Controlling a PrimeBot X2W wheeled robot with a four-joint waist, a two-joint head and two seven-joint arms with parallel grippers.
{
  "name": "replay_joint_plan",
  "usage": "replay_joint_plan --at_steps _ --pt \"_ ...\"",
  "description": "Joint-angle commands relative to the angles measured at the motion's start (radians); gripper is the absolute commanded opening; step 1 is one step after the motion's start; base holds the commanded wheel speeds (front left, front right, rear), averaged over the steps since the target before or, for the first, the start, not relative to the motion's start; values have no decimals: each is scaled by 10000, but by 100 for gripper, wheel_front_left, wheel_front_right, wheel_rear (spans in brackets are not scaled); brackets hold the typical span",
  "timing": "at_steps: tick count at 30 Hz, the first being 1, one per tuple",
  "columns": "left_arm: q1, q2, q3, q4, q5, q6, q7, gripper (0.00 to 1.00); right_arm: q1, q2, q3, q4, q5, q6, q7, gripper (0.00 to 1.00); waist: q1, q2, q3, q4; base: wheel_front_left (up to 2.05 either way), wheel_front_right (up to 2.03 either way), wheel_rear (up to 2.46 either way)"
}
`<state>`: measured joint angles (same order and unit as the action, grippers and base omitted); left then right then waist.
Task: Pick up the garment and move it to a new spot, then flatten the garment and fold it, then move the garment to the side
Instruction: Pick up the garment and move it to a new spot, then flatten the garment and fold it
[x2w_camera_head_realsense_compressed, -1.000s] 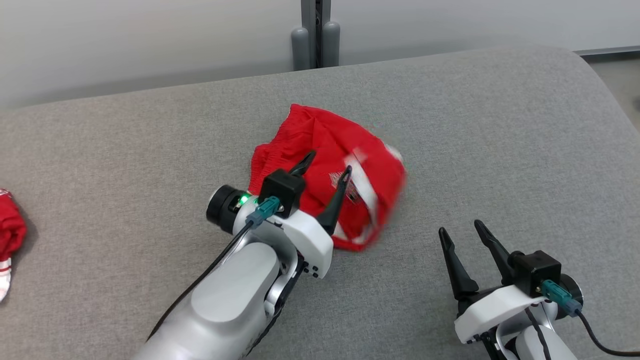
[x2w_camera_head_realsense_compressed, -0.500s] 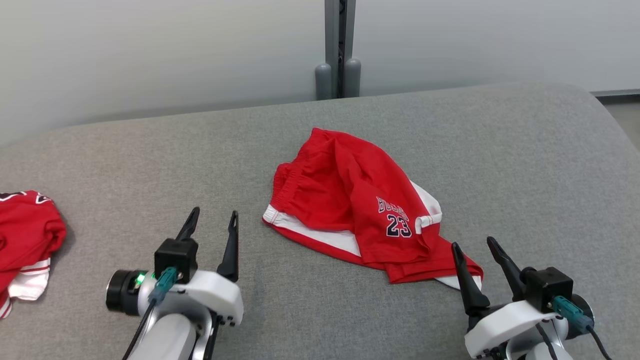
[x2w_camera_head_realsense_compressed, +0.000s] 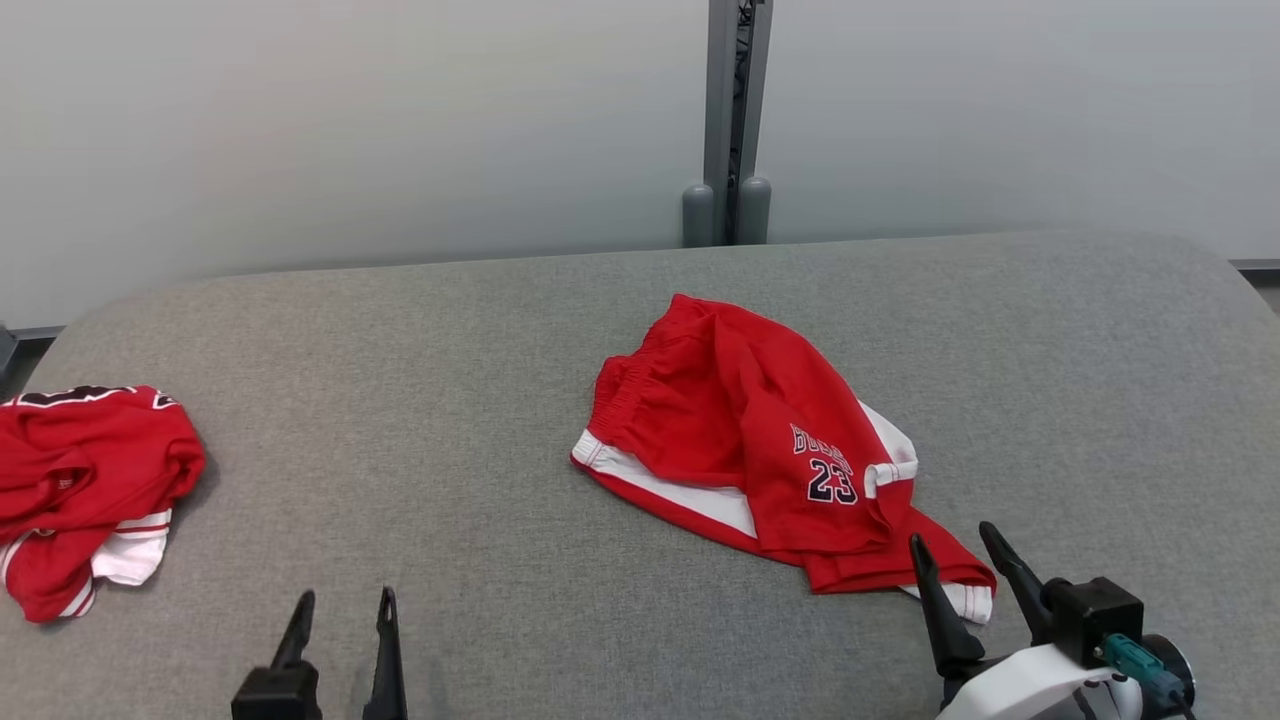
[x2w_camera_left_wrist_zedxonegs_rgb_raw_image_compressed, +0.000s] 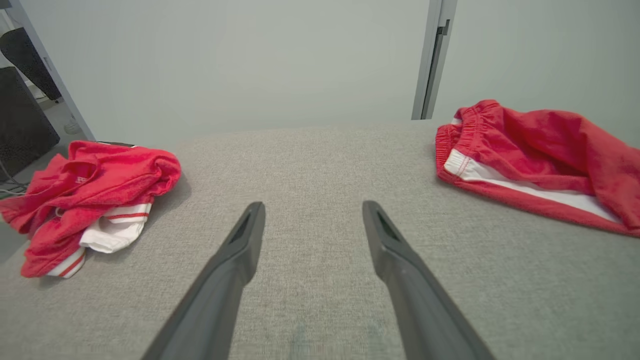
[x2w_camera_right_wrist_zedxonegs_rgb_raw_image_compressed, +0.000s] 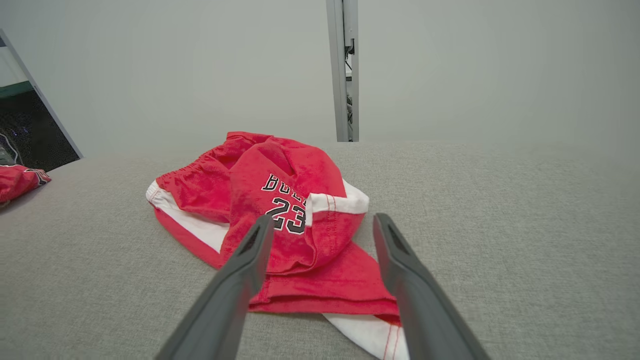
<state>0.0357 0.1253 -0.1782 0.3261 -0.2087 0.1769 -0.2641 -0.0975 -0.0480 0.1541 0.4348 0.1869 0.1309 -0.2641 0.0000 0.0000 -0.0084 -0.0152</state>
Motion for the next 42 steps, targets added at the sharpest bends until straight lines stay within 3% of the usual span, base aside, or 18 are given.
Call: replay_joint_plan --at_steps 1,10,22,23,24,25,26,35,42 --pt "291 -84 217 -74 191 -107 -4 100 56 -54 29 35 -29 -3 -4 100 0 0 -34 78 0 0 0" --pt "451 -518 552 20 668 -667 -4 100 -125 -55 179 193 -6 -3 -5 100 0 0 252 542 0 0 0" --pt "-139 -728 548 47 925 -966 -6 100 -1014 -55 -849 1543 -2 -3 -4 100 0 0 1240 1410 0 0 0" --pt "-138 -727 544 51 911 -964 -6 100 -1064 -55 -857 1645 83 -3 -5 95 0 0 1280 1441 0 0 0" --pt "-151 -729 535 62 853 -966 -5 100 -1140 -61 -898 1761 151 -3 -4 65 0 0 1315 1468 0 0 0" --pt "-176 -730 515 78 764 -961 -5 100 -1204 -61 -914 1821 167 -3 -5 27 0 0 1333 1487 0 0 0" --pt "-228 -732 485 92 714 -959 -5 100 -1235 -58 -936 1892 231 -3 -4 0 0 0 1355 1507 0 0 0" --pt "-768 -736 165 26 588 -947 -6 100 -2157 -129 -1593 742 670 -1 -5 0 0 0 1583 1665 0 0 0" --pt "-1244 -728 -400 100 407 -954 -6 100 -3953 -1081 -2190 858 308 -1 -3 0 0 0 2002 1994 0 0 0"
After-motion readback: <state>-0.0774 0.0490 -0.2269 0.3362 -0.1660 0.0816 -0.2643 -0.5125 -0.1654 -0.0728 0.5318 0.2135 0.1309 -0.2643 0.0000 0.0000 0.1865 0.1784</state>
